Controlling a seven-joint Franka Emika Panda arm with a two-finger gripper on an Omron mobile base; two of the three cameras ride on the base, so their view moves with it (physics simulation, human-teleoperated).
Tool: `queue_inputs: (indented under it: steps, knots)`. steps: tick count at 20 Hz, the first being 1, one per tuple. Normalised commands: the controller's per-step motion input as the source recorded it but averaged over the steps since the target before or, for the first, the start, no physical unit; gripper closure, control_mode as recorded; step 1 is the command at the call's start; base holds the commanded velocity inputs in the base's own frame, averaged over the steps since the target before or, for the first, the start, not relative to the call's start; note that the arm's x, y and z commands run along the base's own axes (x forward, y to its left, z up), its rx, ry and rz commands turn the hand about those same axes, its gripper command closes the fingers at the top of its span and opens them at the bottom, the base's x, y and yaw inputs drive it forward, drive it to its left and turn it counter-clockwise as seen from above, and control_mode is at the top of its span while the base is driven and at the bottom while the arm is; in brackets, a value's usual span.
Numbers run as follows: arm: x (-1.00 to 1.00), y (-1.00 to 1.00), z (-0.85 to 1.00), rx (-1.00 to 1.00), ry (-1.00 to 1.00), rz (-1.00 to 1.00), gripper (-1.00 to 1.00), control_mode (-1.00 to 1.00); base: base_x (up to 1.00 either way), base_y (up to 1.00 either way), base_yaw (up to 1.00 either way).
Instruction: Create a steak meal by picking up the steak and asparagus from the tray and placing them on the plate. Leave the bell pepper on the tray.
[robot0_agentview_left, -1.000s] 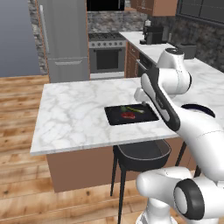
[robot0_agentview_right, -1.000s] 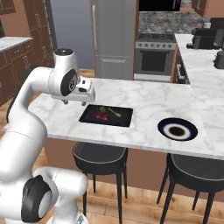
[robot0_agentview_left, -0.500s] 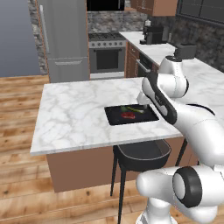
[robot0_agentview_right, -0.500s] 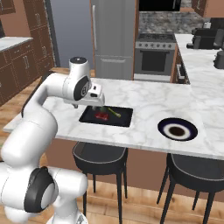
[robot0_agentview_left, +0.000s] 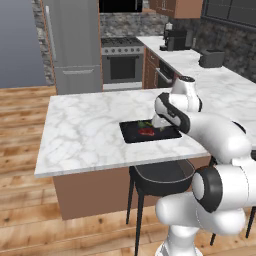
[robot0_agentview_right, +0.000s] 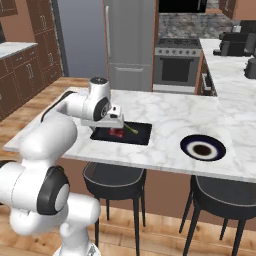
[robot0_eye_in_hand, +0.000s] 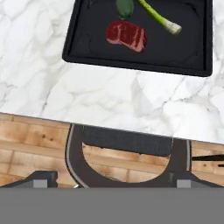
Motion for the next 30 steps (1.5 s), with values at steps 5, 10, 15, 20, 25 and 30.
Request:
queue_inputs:
  steps: [5, 10, 15, 20, 25, 30]
  knots:
    - [0.55, -0.02, -0.56, -0.05, 0.05, 0.07, -1.0, -1.0, 0.0, 0.0, 0.0]
    - [0.52, -0.03, -0.41, 0.0, 0.0, 0.08, -1.0, -1.0, 0.0, 0.0, 0.0]
    - [0.6, 0.0, -0.36, 0.0, 0.0, 0.07, -1.0, -1.0, 0.0, 0.0, 0.0]
    - [0.56, -0.02, -0.37, 0.0, 0.0, 0.06, -1.0, -1.0, 0.0, 0.0, 0.0]
    - [0.53, -0.06, -0.3, 0.0, 0.0, 0.05, -1.0, -1.0, 0.0, 0.0, 0.0]
    - [0.56, -0.01, -0.29, 0.0, 0.0, 0.02, -1.0, -1.0, 0.0, 0.0, 0.0]
